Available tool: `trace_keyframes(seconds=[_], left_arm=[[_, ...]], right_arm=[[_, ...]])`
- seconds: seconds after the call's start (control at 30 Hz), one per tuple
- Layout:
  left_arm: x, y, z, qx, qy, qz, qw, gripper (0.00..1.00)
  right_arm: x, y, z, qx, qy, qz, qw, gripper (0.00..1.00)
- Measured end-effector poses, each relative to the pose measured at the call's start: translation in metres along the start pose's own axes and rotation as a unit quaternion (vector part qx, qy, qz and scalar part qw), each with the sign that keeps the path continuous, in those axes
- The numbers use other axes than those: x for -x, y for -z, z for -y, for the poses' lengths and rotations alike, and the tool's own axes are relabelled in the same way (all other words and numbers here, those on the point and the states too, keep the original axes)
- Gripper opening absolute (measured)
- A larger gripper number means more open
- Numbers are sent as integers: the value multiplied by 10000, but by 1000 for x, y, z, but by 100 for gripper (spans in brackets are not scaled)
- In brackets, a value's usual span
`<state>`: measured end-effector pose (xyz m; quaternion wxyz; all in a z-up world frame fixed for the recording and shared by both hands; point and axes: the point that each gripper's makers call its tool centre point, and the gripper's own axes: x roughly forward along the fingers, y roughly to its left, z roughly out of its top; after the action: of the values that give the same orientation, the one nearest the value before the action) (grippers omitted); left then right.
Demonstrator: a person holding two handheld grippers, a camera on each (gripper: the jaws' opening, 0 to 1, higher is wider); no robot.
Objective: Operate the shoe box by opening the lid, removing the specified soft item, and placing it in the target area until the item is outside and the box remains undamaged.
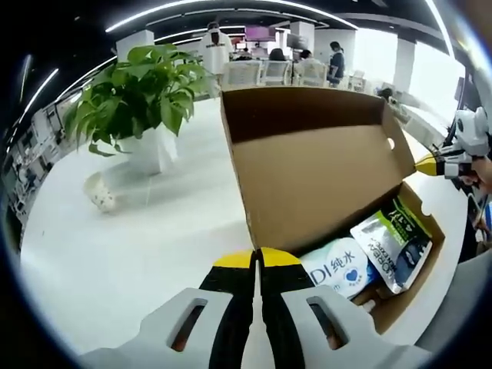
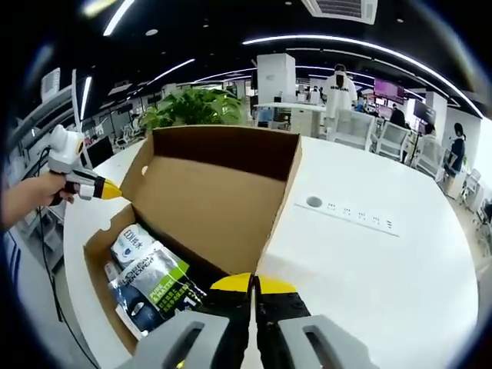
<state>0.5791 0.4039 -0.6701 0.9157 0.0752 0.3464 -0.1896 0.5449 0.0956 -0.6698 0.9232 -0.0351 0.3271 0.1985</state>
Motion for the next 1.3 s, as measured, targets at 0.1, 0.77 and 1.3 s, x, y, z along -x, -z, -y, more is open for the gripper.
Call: trace_keyframes(seconds=[0.1,0.77,1.3], left_arm=[[-1,-1,0,-20,-3,-18,10000,0],[-7,-8,-2,-4,53,-142,9999,0],[-12,-11,-4,-17,56,-177,9998,0]], right_arm=[[0,0,0,-53,-28,-35,10000,0],[-6,-5,5,-353,-99,-148,9992,0],[-14,-7,11,-568,-130,-210,9981,0]])
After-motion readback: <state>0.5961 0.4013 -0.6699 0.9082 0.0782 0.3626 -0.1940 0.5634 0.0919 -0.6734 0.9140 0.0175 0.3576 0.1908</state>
